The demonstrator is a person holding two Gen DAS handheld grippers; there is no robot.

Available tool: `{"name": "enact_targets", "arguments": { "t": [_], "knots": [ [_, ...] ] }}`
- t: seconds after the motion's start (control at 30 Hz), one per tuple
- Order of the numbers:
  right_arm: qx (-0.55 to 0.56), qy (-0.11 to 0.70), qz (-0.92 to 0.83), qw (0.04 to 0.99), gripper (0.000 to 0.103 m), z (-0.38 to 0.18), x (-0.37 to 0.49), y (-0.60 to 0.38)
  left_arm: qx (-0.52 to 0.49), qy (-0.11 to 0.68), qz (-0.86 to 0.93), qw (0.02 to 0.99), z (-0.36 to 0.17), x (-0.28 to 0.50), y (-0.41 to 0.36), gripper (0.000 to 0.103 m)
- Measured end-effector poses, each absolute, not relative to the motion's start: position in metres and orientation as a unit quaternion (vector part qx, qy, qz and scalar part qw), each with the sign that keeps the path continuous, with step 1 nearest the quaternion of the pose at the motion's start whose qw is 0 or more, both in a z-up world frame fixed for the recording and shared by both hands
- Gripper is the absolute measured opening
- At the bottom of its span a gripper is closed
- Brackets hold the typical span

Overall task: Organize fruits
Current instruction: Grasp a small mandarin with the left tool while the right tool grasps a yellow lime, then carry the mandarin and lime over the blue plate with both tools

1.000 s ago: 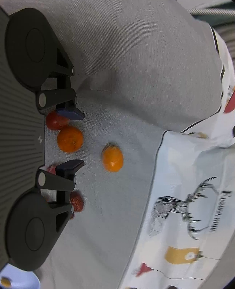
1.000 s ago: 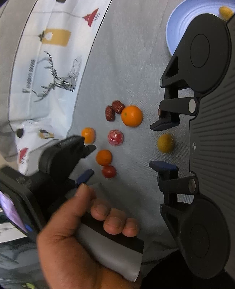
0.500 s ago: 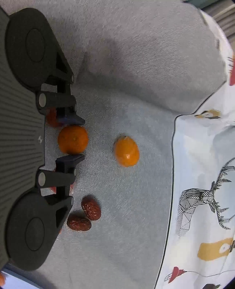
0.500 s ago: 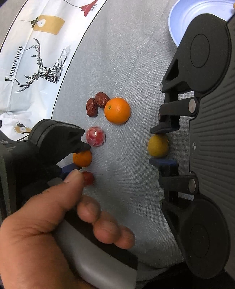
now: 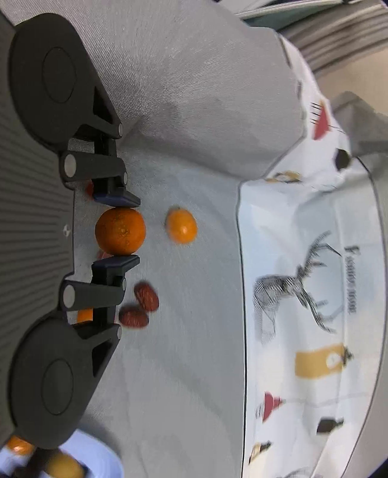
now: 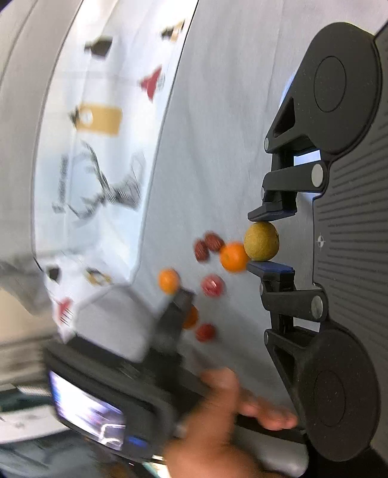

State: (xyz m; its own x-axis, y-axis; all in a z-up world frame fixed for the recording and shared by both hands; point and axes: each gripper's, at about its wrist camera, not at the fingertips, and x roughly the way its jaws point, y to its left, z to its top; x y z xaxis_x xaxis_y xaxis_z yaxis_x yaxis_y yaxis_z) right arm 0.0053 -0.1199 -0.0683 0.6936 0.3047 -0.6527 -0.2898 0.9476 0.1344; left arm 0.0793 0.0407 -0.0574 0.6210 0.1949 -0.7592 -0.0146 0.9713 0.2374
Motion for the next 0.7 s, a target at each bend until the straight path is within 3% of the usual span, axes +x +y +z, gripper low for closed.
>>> {"name": "enact_targets", "arguments": {
  "t": [0.27, 0.7],
  "knots": [
    [0.075, 0.317, 0.075, 0.942, 0.03, -0.06, -0.037, -0.204, 0.085, 0.386, 0.007, 0.919, -0.033, 0.043, 0.02, 0.038],
    [0.067, 0.292, 0.023, 0.954, 0.03, -0.06, -0.051, -0.227, 0.071, 0.371, -0.031, 0.925, -0.027, 0.015, 0.0, 0.038]
  ]
}}
